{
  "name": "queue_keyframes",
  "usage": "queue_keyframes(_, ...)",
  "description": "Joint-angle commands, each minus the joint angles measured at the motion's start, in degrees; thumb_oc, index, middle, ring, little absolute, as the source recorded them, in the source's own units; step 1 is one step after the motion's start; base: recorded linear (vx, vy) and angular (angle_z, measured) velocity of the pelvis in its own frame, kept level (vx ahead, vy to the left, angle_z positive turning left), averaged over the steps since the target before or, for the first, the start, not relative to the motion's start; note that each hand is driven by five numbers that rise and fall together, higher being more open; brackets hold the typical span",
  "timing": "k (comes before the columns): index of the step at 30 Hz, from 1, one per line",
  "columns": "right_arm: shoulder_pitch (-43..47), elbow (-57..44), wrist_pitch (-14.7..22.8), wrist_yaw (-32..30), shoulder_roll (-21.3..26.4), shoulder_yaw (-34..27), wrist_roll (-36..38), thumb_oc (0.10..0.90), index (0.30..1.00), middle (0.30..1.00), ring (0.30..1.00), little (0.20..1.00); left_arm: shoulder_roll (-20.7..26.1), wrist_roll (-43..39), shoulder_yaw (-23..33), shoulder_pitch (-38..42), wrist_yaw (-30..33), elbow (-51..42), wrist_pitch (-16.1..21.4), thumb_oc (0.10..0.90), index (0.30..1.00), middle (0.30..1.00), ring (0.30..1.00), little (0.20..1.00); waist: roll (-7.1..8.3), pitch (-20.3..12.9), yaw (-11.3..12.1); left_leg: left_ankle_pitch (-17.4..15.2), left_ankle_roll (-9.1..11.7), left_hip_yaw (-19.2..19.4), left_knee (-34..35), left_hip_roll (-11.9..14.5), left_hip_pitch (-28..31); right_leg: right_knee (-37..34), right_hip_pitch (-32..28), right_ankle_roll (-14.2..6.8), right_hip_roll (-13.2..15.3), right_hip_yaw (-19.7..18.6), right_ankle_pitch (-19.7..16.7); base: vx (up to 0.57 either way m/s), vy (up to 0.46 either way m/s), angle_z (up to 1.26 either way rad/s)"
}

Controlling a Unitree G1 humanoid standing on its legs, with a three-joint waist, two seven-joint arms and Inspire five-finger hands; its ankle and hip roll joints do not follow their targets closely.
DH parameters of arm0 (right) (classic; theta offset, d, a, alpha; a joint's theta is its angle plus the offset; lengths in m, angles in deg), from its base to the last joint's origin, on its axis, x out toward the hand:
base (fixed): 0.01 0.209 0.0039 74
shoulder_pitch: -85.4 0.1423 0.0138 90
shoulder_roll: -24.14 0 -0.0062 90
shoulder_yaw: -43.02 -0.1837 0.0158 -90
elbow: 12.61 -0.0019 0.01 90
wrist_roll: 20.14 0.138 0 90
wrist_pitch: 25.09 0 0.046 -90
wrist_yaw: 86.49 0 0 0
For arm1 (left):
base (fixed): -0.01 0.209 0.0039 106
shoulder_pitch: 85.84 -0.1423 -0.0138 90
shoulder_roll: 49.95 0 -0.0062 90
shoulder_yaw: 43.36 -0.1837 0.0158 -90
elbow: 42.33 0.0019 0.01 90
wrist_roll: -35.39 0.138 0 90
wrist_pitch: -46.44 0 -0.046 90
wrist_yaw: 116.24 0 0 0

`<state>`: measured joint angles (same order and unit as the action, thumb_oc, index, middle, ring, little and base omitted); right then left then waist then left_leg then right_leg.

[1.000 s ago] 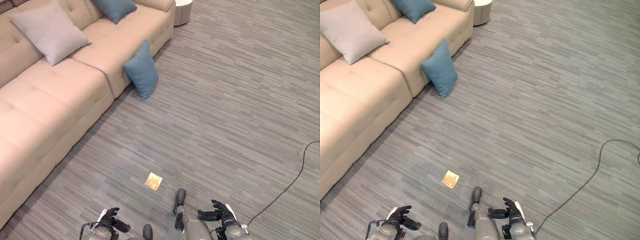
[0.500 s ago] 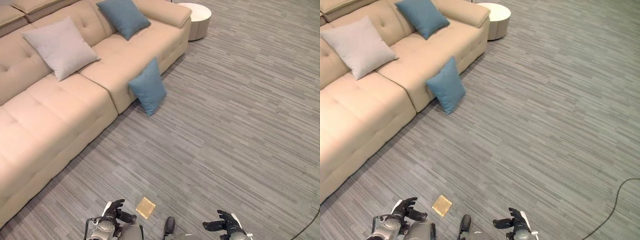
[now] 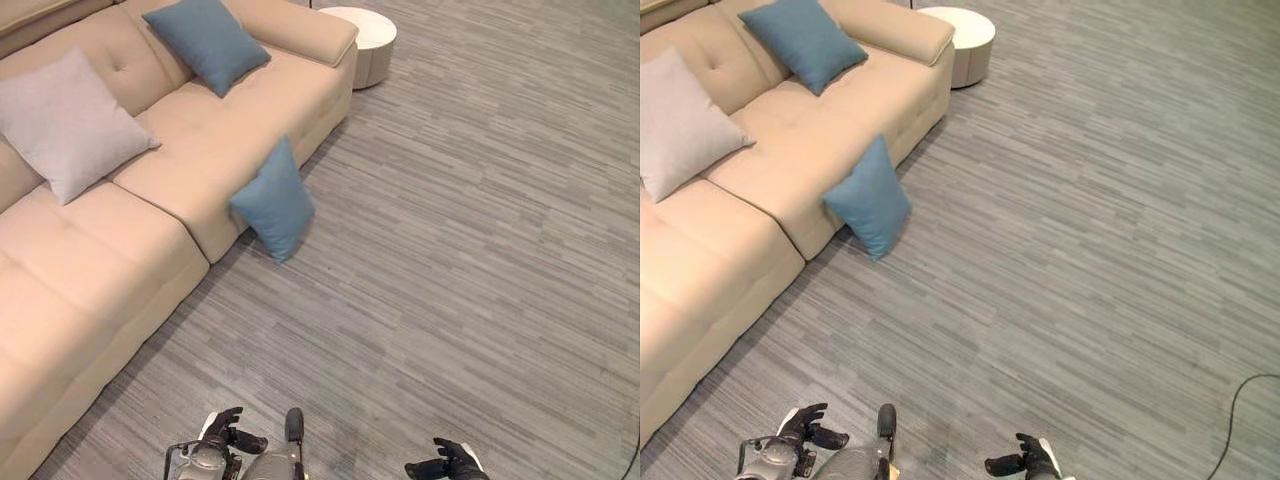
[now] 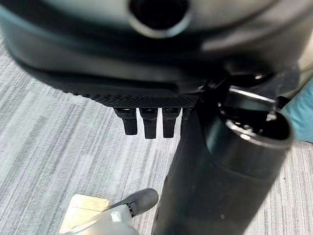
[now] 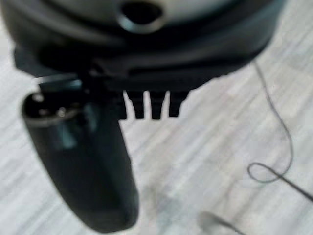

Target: Pick up all the scattered cushions and arrange them neatly on the sofa.

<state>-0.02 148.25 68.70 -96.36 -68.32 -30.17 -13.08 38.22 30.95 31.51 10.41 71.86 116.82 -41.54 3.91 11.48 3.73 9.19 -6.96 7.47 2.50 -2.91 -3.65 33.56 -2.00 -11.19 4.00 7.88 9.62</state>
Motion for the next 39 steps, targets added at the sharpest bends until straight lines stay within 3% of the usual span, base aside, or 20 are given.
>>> queue_keyframes(1,-0.8,-2.7,0.3,-0.3,2.7,-1.2,-1.4,0.8,0.9,0.9,0.9,0.9,0.5,-0.1,0.0,-0.5,0.9,-0.9,0.9,0.8,0.9,0.9,0.9,0.9,-2.46,0.6,0.6,-11.9,1.8,-1.6,-7.8,1.6,-1.2,-1.1,6.7,1.2,0.3,3.8,-10.8,0.41,0.137,-0.06)
queue_keyframes(3,-0.7,-2.9,0.4,-0.4,2.7,-1.2,-1.5,0.8,0.9,0.9,0.9,0.9,0.5,-0.1,0.0,-0.3,1.0,-0.9,1.0,0.8,0.9,0.9,0.9,0.9,-2.71,1.2,-0.1,-12.4,1.9,-2.3,-7.1,1.3,0.7,-2.1,8.5,2.1,1.4,5.7,-9.1,0.31,0.015,0.01)
queue_keyframes(5,-0.5,-3.1,0.7,-0.4,2.8,-0.9,-1.3,0.8,0.9,0.9,0.9,0.9,0.2,-0.2,-0.3,0.4,1.1,-1.0,1.3,0.8,0.9,0.9,0.9,0.9,-2.81,1.9,-1.5,-14.4,2.5,-4.5,-6.4,0.5,4.6,-13.1,11.7,4.4,1.3,7.5,-6.2,0.38,-0.07,0.3)
queue_keyframes(6,-0.5,-3.0,0.7,-0.4,2.8,-0.9,-1.3,0.8,0.9,0.9,0.9,0.9,0.2,-0.2,-0.3,0.4,1.1,-1.0,1.3,0.8,0.9,0.9,0.9,0.9,-2.86,1.8,-1.6,-14.3,2.5,-4.6,-6.4,0.5,4.5,-13.4,11.6,4.4,1.3,7.7,-6.5,0.29,-0.085,0.13)
queue_keyframes(8,-0.3,-3.3,0.4,-0.5,2.8,-1.0,-0.8,0.8,0.9,0.9,0.9,0.9,0.0,-0.1,-0.2,1.2,1.4,-0.9,1.8,0.8,0.9,0.9,0.9,0.9,-1.68,2.0,-3.6,-16.3,3.9,-6.9,-4.8,-0.4,8.6,-28.7,14.5,3.6,0.6,5.1,-9.6,0.51,-0.163,0.25)
queue_keyframes(9,-0.3,-3.3,0.2,-0.5,2.8,-1.1,-0.8,0.8,0.9,0.9,0.9,0.9,-0.1,-0.1,-0.1,1.4,1.3,-0.7,1.9,0.8,0.9,0.9,0.9,0.9,-1.75,2.0,-4.1,-17.1,4.4,-7.4,-4.2,-0.1,9.9,-31.3,15.1,3.1,0.7,4.8,-10.8,0.45,-0.143,0.35)
queue_keyframes(12,-0.6,-3.0,0.0,-0.4,2.7,-1.2,-1.0,0.8,0.9,0.9,0.9,0.9,-0.2,0.1,0.1,1.3,1.3,-0.2,2.0,0.8,0.9,0.9,0.9,0.9,-1.72,1.7,-4.4,-18.4,4.9,-8.2,-3.8,0.2,12.1,-33.0,14.5,3.0,0.9,5.9,-11.5,0.31,-0.118,0.45)
queue_keyframes(15,-1.7,-2.3,0.3,0.0,2.8,-1.2,-1.1,0.8,0.9,0.9,0.9,0.9,-1.0,0.8,0.3,0.1,0.9,0.9,2.1,0.8,0.9,0.9,0.9,0.9,-1.72,0.1,-4.8,-20.1,6.3,-8.7,-5.7,1.4,14.7,-32.1,12.2,4.7,0.6,6.4,-12.0,0.44,-0.183,0.27)
queue_keyframes(16,-1.7,-2.0,0.4,0.1,2.7,-1.2,-1.1,0.8,0.9,0.9,0.9,0.9,-1.3,0.8,0.4,0.0,0.6,1.0,2.1,0.8,0.9,0.9,0.9,0.9,-2.02,-0.3,-4.9,-18.5,7.4,-8.6,-8.3,2.2,14.1,-32.5,11.2,5.4,0.0,6.7,-12.0,0.29,-0.242,0.43)
queue_keyframes(17,-1.7,-1.7,0.8,0.3,2.6,-1.1,-0.8,0.8,0.9,0.9,0.9,0.9,-1.3,0.6,0.2,-0.2,0.2,0.9,2.4,0.8,0.9,0.9,0.9,0.9,-2.01,0.0,-4.3,-13.8,9.8,-7.5,-19.3,3.7,10.1,-33.6,7.6,7.0,-1.0,7.1,-10.8,0.34,-0.321,0.48)
queue_keyframes(18,-1.5,-1.9,1.1,0.3,2.7,-1.3,-0.4,0.8,0.9,0.9,0.9,0.9,-1.3,-0.1,0.2,-0.1,-0.1,0.5,2.6,0.8,0.9,0.9,0.9,0.9,-1.53,0.6,-3.9,-11.5,10.4,-7.1,-25.6,4.0,7.0,-34.0,6.1,7.8,-1.2,6.8,-10.3,0.22,-0.242,0.44)
queue_keyframes(21,-0.9,-2.3,1.2,0.3,3.0,-1.8,0.6,0.8,0.9,0.9,0.9,0.9,-1.1,-1.8,0.7,-0.1,-0.2,-0.1,2.8,0.8,0.9,0.9,0.9,0.9,-0.45,1.3,-3.1,-8.0,10.4,-5.6,-33.5,5.3,3.2,-34.6,3.3,9.5,-1.6,6.9,-9.0,0.18,-0.176,-0.12)
queue_keyframes(23,-0.5,-2.0,1.0,0.1,3.2,-2.1,1.1,0.8,0.9,0.9,0.9,0.9,-1.0,-2.6,0.8,0.1,-0.2,-0.2,2.6,0.8,0.9,0.9,0.9,0.9,0.28,2.0,-2.1,-8.2,9.8,-3.4,-37.1,6.4,-0.8,-35.1,0.9,10.1,-1.4,6.9,-8.0,0.26,-0.161,-0.33)
queue_keyframes(26,-0.4,-1.9,1.0,-0.4,3.5,-1.7,1.4,0.8,0.9,0.9,0.9,0.9,-1.4,-2.1,0.0,0.0,0.2,-0.2,2.4,0.8,0.9,0.9,0.9,0.9,0.53,2.4,-0.6,-10.9,8.7,-0.2,-31.8,5.9,-7.0,-36.8,-2.7,9.4,-1.8,7.0,-6.1,0.37,-0.055,-0.21)
queue_keyframes(27,-0.8,-1.8,1.1,-0.8,3.6,-1.4,1.5,0.8,0.9,0.9,0.9,0.9,-1.7,-1.7,0.0,-0.2,0.4,0.0,2.1,0.8,0.9,0.9,0.9,0.9,0.04,2.1,0.0,-10.4,8.3,1.8,-22.1,4.9,-8.9,-37.7,-4.8,8.7,-2.6,6.8,-4.8,0.36,0.019,-0.24)
queue_keyframes(31,-1.0,-1.4,0.7,-1.3,3.6,-1.0,1.0,0.8,0.9,0.9,0.9,0.9,-1.8,-1.9,0.6,-0.9,0.5,0.0,2.2,0.8,0.9,0.9,0.9,0.9,-2.04,1.2,1.8,-2.7,9.7,4.1,-5.9,3.7,-11.0,-38.3,-9.1,8.2,-6.2,4.7,-1.7,0.42,0.04,-0.21)
queue_keyframes(35,-1.2,-1.4,0.5,-1.1,3.2,-0.5,0.3,0.8,0.9,0.9,0.9,0.9,-1.6,-2.3,1.8,-2.0,0.1,0.0,1.9,0.8,0.9,0.9,0.9,0.9,-1.96,0.0,3.2,-1.6,8.8,5.7,-3.9,3.6,-10.5,-37.6,-11.5,8.7,-7.5,2.8,0.1,0.36,0.064,-0.31)
queue_keyframes(36,-1.9,-1.3,0.5,-0.7,2.6,-0.3,-0.2,0.8,0.9,0.9,0.9,0.9,-1.2,-2.3,2.7,-2.8,-0.2,0.2,1.6,0.8,0.9,0.9,0.9,0.9,-0.8,-1.4,3.6,-1.9,7.3,5.1,-4.7,2.9,-9.8,-35.7,-12.6,8.7,-7.4,2.1,1.6,0.29,0.072,-0.52)
queue_keyframes(37,-1.9,-1.3,0.5,-0.7,2.6,-0.3,-0.2,0.8,0.9,0.9,0.9,0.9,-1.2,-2.3,2.7,-2.7,-0.2,0.2,1.6,0.8,0.9,0.9,0.9,0.9,-0.88,-1.5,3.7,-1.9,7.3,5.2,-4.7,3.0,-10.0,-35.7,-12.4,8.7,-7.5,2.0,1.5,0.4,0.089,-0.59)
queue_keyframes(39,-2.3,-1.0,0.5,-0.2,2.0,-0.2,-0.8,0.8,0.9,0.9,0.9,0.9,-0.4,-2.2,2.7,-2.7,-0.4,-0.2,1.6,0.8,0.9,0.9,0.9,0.9,1.53,-2.3,4.4,-4.4,6.1,4.9,-7.1,2.1,-8.9,-29.1,-11.5,6.7,-6.2,2.7,1.9,0.3,0.077,-0.18)
